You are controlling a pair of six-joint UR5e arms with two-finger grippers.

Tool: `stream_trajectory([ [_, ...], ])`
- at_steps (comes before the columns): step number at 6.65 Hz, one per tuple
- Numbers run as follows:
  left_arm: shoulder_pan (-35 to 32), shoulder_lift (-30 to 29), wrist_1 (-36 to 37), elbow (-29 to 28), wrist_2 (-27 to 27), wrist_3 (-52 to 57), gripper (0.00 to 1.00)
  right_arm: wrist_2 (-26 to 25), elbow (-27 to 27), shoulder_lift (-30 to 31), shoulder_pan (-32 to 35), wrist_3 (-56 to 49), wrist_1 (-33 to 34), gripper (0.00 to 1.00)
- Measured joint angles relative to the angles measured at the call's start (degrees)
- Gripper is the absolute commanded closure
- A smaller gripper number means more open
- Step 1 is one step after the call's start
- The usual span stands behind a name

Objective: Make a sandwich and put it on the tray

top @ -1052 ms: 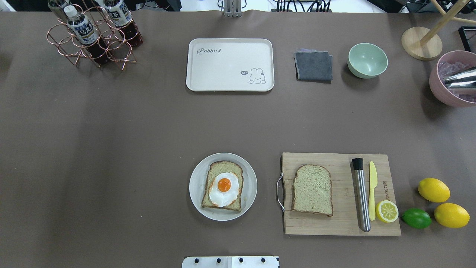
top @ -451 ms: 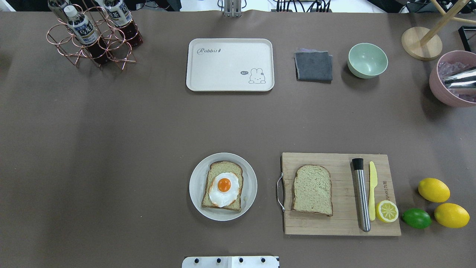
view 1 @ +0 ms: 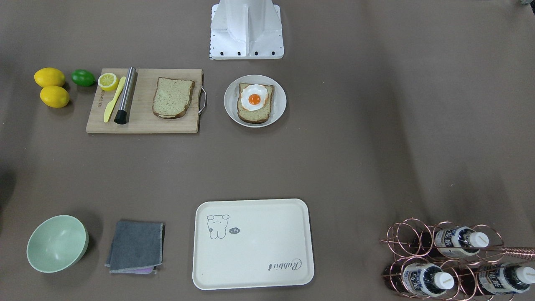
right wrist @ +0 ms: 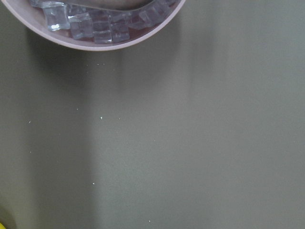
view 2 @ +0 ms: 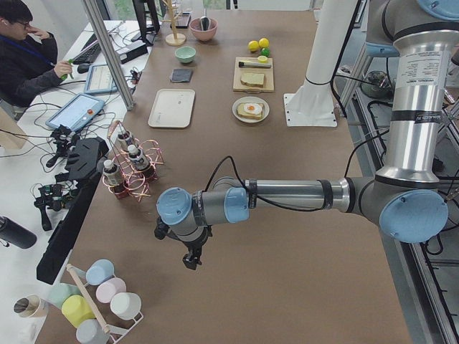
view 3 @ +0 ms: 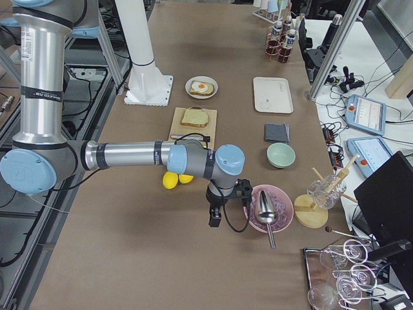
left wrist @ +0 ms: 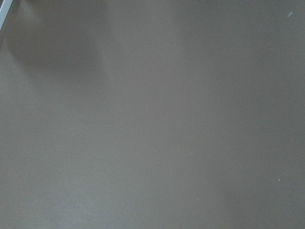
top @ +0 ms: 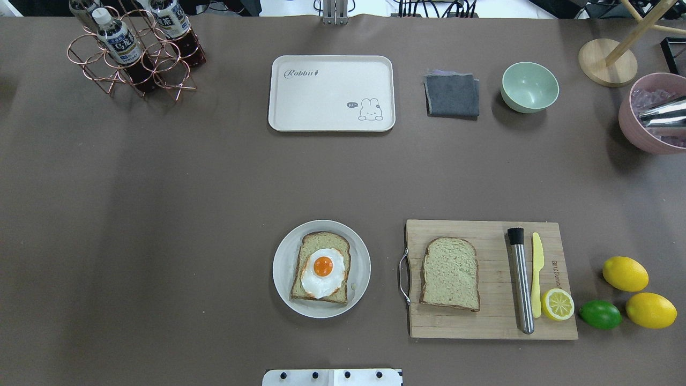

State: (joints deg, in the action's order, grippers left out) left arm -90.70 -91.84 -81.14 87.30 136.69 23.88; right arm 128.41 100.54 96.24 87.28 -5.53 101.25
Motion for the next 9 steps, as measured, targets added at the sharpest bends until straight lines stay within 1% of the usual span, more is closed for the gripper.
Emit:
stream_trajectory([
  [4,0.03,-0.04,-0.11,0.23,0.05,0.01,0.01,0.09,-0.04,0.0,0.0,0.08,-0.06,0.0],
  [6,0.07,-1.97,-0.03,0.35,-0.61,-0.1,0.01,0.65,0.3,-0.13,0.0,0.08,-0.07,0.0],
  [8,-0.3,-5.39,-0.66,0.52,-2.71,0.0,0.01,0.62,0.74,-0.76,0.0,0.06,-0.36,0.0],
  [9,-0.42,-6.66,-2.1,0.85,-2.0,0.0,0.01,0.77,0.88,-0.73,0.0,0.06,-2.28,0.0],
])
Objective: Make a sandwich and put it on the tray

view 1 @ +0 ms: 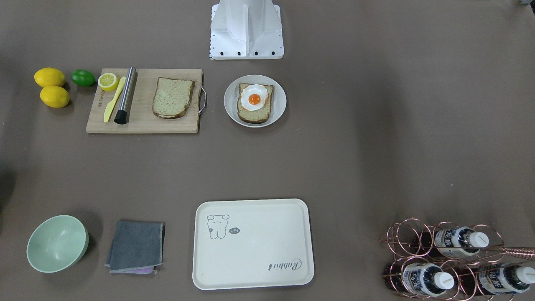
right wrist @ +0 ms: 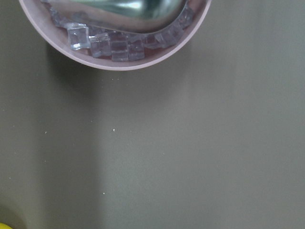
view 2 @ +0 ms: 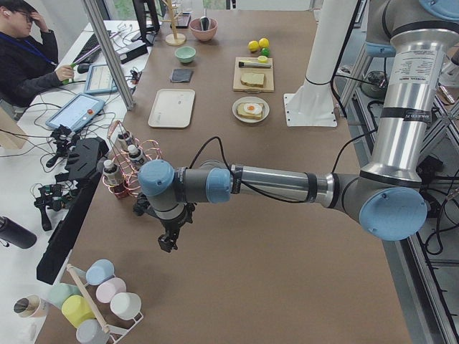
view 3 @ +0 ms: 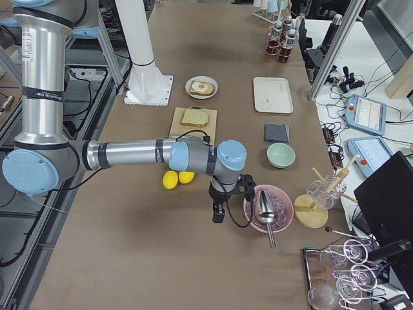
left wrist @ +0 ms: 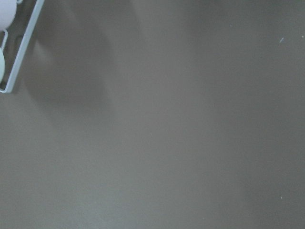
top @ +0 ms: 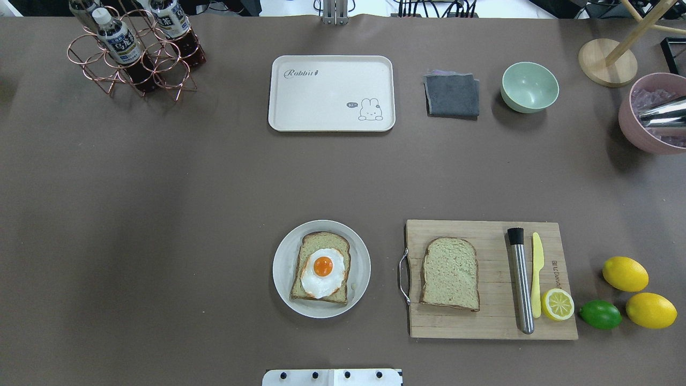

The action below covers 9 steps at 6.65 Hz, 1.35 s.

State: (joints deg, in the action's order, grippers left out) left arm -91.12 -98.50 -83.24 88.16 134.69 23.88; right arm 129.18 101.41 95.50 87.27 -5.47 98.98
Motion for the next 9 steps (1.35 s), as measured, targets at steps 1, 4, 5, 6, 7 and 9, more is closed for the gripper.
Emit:
stream_trajectory([
  [1,0.07,-0.22,-1.34,1.38,1.33,-0.43,0.01,0.51,0.13,0.2,0.0,0.4,-4.27,0.0],
  [4,5.39,0.13,-10.69,10.83,6.15,-18.46,0.02,1.41,0.65,-0.43,-2.32,6.48,-20.37,0.01],
  [5,8.27,0.79,-19.05,12.06,6.9,-27.33,0.01,1.32,2.17,-1.13,-6.11,11.83,-23.13,0.0],
  [6,12.08,2.24,-27.86,12.89,7.11,-36.89,0.02,0.76,4.44,-1.67,-11.12,19.7,-24.53,0.0],
  [7,17.17,3.23,-34.01,13.89,5.57,-45.26,0.03,0.0,6.0,-1.91,-15.61,26.64,-25.63,0.0],
  [9,28.65,-0.02,-37.4,17.39,0.3,-64.04,0.03,-0.54,8.7,-2.05,-21.86,38.33,-26.69,0.01],
])
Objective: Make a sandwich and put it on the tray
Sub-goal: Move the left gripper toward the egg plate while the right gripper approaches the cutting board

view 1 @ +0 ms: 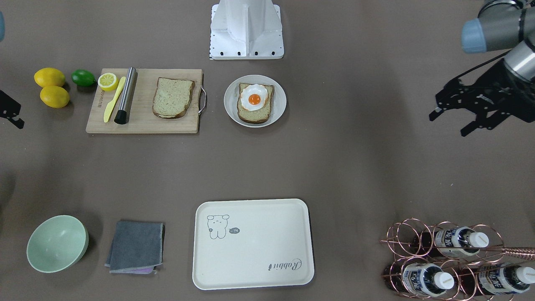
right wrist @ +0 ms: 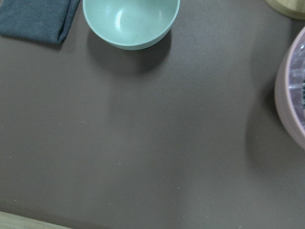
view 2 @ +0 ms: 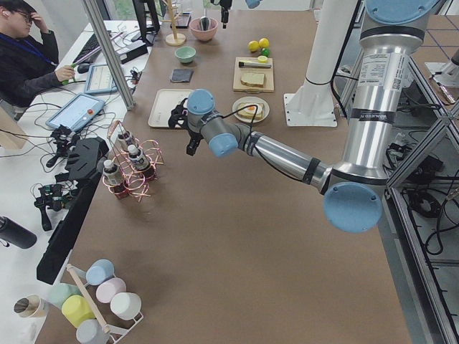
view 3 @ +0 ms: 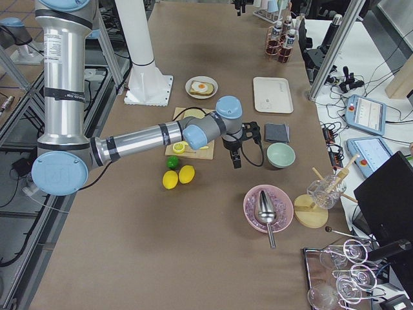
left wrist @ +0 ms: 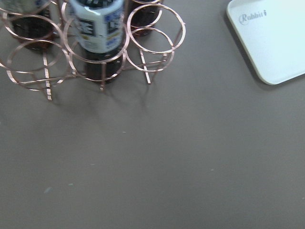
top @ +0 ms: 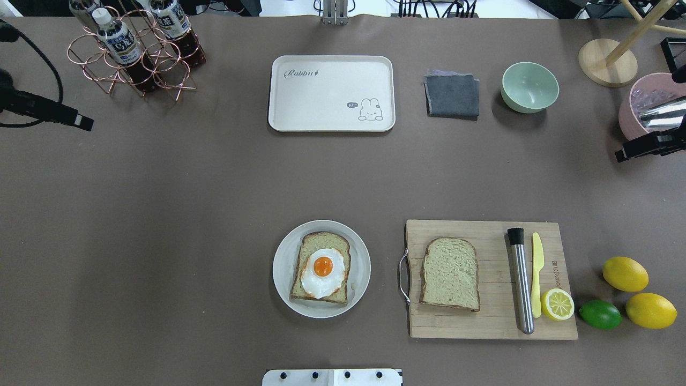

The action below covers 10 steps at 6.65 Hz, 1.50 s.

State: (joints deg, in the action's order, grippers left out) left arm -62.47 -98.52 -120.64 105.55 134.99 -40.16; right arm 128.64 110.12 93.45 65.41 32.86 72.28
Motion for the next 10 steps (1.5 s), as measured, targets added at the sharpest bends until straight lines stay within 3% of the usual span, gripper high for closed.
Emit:
stream_trajectory([
  [3,18.61,-6.43,-0.09,3.95,-15.39,-22.04,0.06,-0.9,3.9,0.07,-4.69,14.32,-0.12,0.01],
  [5,30.06,-9.84,0.04,3.69,-25.67,-29.49,0.06,-3.21,6.51,0.07,-8.67,21.54,-0.06,0.04],
  [6,32.94,-10.97,0.05,3.34,-28.24,-31.05,0.06,-4.85,8.3,0.07,-12.04,26.51,-0.04,0.04],
  [9,35.57,-12.35,0.07,2.8,-31.07,-31.97,0.03,-17.41,11.06,-1.83,-28.43,42.43,-0.12,0.06],
  [10,35.44,-12.22,0.09,2.7,-31.11,-31.89,0.03,-21.32,11.03,-3.1,-32.92,46.32,-0.1,0.13],
])
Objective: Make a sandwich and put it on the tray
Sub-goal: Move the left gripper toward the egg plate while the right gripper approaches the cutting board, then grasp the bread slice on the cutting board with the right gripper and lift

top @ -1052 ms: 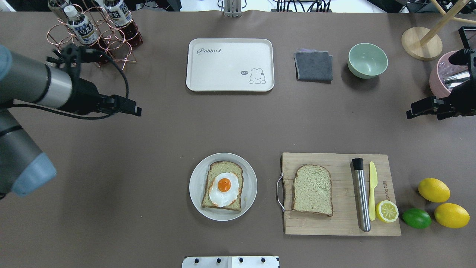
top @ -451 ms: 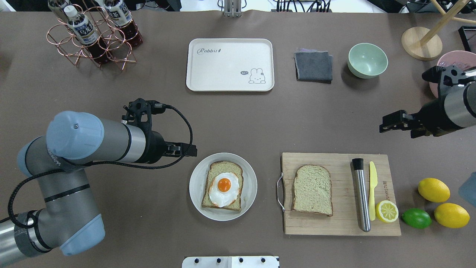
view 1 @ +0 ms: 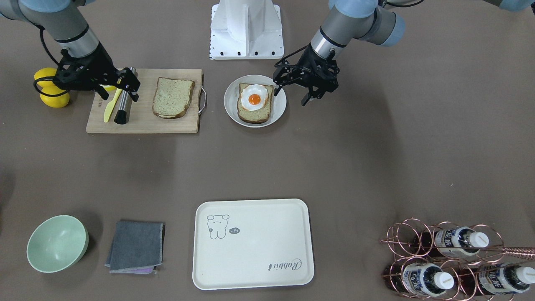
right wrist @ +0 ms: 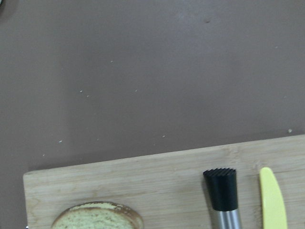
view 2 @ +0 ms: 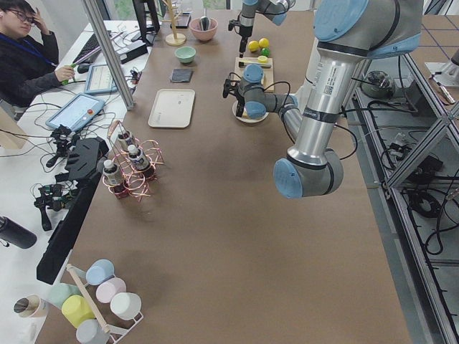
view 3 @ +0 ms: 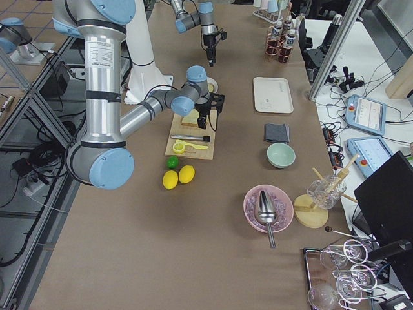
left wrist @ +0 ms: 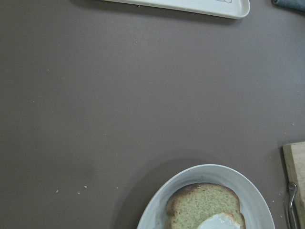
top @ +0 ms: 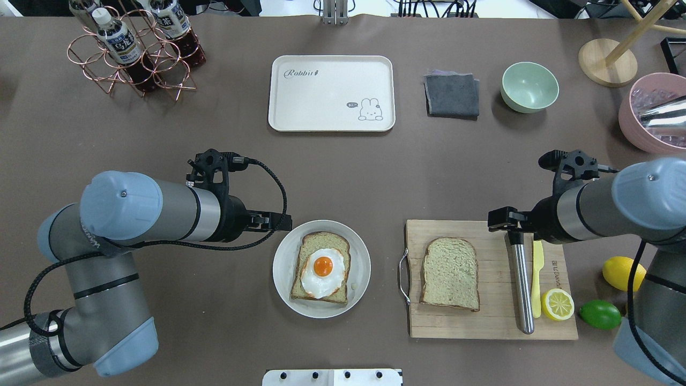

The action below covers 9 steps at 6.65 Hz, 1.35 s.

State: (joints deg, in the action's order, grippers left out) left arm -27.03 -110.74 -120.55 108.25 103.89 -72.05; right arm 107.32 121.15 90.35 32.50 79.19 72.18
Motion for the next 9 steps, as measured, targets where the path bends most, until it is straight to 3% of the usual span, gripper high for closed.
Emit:
stream_trajectory([
  [1,-0.34,0.22,-0.02,-0.01,0.05,0.18,0.03,-1.91,-0.13,-1.14,-2.35,2.09,0.04,0.24],
  [5,-0.83,0.44,-0.04,0.2,0.09,0.39,0.03,-9.08,-2.04,-2.07,-9.81,6.95,-0.36,0.27],
  [7,-0.9,0.47,-0.04,0.27,0.07,0.42,0.03,-9.69,-5.58,-2.02,-10.6,6.87,-7.01,0.31],
  [8,-0.92,0.5,-0.04,0.32,0.03,0.42,0.03,-9.72,-6.74,-1.82,-10.66,6.78,-9.57,0.51],
  [9,-0.92,0.52,-0.04,0.35,0.01,0.42,0.03,-9.7,-7.13,-1.56,-10.68,6.74,-10.66,0.87],
])
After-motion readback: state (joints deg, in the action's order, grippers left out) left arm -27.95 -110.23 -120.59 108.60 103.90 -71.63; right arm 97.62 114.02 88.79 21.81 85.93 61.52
